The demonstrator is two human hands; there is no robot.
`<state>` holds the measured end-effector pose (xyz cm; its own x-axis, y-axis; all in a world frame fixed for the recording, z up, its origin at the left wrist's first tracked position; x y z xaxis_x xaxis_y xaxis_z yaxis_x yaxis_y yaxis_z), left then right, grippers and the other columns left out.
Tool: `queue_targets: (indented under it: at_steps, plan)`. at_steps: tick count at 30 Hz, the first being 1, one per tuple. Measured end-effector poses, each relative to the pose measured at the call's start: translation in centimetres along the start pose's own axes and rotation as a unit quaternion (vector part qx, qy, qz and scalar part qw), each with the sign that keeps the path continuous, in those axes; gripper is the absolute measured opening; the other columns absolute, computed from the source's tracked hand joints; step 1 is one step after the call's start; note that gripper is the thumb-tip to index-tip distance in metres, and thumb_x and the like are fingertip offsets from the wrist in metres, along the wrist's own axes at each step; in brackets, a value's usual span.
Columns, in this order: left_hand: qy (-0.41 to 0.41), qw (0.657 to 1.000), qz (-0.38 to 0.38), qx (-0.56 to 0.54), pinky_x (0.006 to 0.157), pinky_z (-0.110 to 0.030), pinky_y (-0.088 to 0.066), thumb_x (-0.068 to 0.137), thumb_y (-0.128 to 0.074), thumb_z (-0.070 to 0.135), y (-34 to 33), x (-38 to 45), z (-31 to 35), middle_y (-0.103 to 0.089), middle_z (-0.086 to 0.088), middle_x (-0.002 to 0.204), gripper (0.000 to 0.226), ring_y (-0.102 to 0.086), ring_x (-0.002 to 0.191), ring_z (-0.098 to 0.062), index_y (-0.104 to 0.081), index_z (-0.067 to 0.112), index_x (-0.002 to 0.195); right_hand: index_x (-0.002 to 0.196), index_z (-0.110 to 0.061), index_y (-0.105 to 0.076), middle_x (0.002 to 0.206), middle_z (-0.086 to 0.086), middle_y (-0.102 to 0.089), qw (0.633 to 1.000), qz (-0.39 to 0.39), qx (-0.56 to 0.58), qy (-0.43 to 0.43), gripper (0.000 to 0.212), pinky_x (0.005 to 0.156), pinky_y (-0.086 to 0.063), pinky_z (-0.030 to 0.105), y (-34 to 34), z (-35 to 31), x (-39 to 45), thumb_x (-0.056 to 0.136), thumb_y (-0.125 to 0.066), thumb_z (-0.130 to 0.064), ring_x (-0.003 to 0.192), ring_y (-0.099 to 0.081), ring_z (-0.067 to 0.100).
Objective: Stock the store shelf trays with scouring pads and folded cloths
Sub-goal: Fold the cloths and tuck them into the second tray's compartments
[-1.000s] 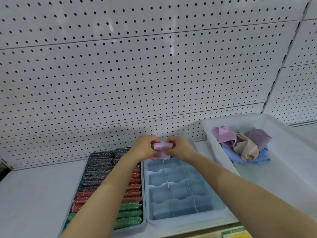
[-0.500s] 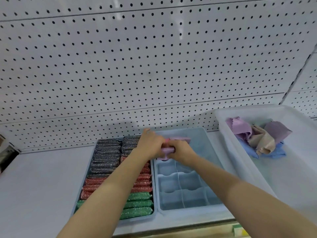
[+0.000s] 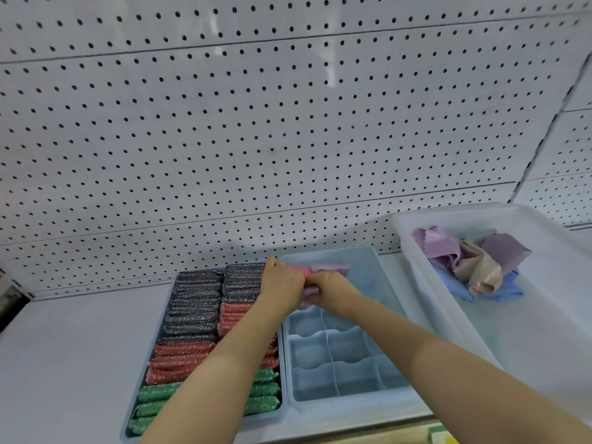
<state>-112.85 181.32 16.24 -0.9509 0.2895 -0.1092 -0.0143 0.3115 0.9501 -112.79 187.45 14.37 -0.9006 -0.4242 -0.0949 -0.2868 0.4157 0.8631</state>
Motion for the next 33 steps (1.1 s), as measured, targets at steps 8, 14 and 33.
queue_targets:
  at_steps: [8,14,33]
  plan:
    - [0.026,0.996,-0.023,-0.078,0.078,-0.029,-0.047,0.079,-0.069,0.033,4.8,1.3,-0.9,-0.068,0.001,0.101,0.021,-0.064,0.093,-0.021,-0.069,0.025,0.099,0.113,-0.016,-0.064,0.11,0.003,-0.066,0.986,0.162,-0.035,0.003,0.026,0.084,-0.049,0.034,10.2,1.0,-4.7,0.089,-0.058,-0.026,0.099,-0.061,0.022]
    - [-0.029,0.985,0.097,-0.137,0.072,-0.028,-0.04,0.086,-0.061,0.026,14.4,5.1,6.7,-0.066,-0.001,0.107,0.021,-0.062,0.099,-0.024,-0.068,0.024,0.105,0.112,-0.015,-0.065,0.107,0.006,-0.067,0.952,0.281,-0.102,-0.062,0.027,0.083,-0.048,0.035,19.0,7.6,-11.2,0.09,-0.056,-0.027,0.101,-0.061,0.027]
    - [-0.121,0.941,0.039,-0.314,0.096,-0.042,-0.047,0.093,-0.042,0.014,16.6,16.0,34.7,-0.057,-0.009,0.129,0.045,-0.056,0.117,-0.03,-0.042,0.017,0.138,0.12,-0.022,-0.062,0.113,-0.002,-0.067,0.894,0.345,-0.163,-0.237,0.03,0.083,-0.047,0.031,27.3,26.5,-25.3,0.091,-0.054,-0.026,0.104,-0.061,0.023]
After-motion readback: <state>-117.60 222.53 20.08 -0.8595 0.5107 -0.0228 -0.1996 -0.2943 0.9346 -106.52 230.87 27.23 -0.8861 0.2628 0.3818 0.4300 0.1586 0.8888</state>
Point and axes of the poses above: each hand's wrist, its own x-axis towards the middle knuckle, its own y-axis out of the back of the hand, z = x × y, the point moved 10 cm from there along x, towards the middle knuckle
